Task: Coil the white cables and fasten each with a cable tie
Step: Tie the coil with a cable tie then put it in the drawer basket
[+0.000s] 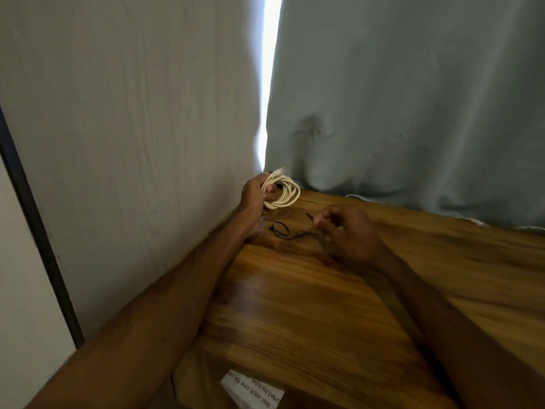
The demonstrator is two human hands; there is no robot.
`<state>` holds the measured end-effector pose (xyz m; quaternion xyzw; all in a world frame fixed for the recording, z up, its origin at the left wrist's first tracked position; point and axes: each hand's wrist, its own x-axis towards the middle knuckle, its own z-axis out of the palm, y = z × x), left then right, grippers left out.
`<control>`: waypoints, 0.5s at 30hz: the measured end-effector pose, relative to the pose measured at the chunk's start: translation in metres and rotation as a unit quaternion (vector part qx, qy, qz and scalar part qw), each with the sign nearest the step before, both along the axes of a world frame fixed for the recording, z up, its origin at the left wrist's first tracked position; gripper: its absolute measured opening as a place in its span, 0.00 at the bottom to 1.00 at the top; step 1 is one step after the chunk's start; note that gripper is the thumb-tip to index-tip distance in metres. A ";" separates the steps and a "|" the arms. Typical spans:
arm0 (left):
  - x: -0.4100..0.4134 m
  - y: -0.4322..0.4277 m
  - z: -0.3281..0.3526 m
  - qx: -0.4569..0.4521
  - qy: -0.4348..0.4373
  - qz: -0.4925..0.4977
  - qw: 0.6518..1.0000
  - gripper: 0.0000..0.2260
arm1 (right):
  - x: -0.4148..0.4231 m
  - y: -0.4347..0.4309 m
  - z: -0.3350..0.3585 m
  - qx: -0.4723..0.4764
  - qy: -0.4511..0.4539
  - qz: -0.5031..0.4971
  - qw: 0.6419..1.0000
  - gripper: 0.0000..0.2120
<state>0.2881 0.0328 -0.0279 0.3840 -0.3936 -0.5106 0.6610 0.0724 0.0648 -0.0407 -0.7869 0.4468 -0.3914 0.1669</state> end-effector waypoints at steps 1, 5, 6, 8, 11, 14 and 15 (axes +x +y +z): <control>-0.001 -0.001 -0.001 -0.002 0.009 -0.004 1.000 0.17 | -0.005 -0.001 0.002 0.013 -0.039 -0.007 0.999 0.05; -0.006 -0.009 -0.006 -0.007 0.009 -0.001 1.000 0.14 | -0.025 0.001 0.014 0.084 -0.211 0.011 0.974 0.04; -0.007 -0.011 -0.008 -0.008 -0.001 0.002 1.000 0.14 | -0.031 0.002 0.017 0.095 -0.242 0.012 0.966 0.04; -0.010 -0.012 -0.009 -0.011 -0.022 0.004 1.000 0.14 | -0.044 0.006 0.023 0.111 -0.281 0.007 0.953 0.06; -0.021 -0.009 -0.010 -0.008 -0.047 -0.008 0.999 0.16 | -0.069 0.011 0.027 0.147 -0.364 0.000 0.920 0.08; -0.042 -0.003 -0.011 -0.006 -0.084 -0.026 0.996 0.19 | -0.097 0.019 0.026 0.160 -0.394 0.007 0.905 0.11; -0.052 -0.001 -0.011 -0.010 -0.091 -0.026 0.995 0.20 | -0.105 0.022 0.025 0.157 -0.384 0.009 0.910 0.12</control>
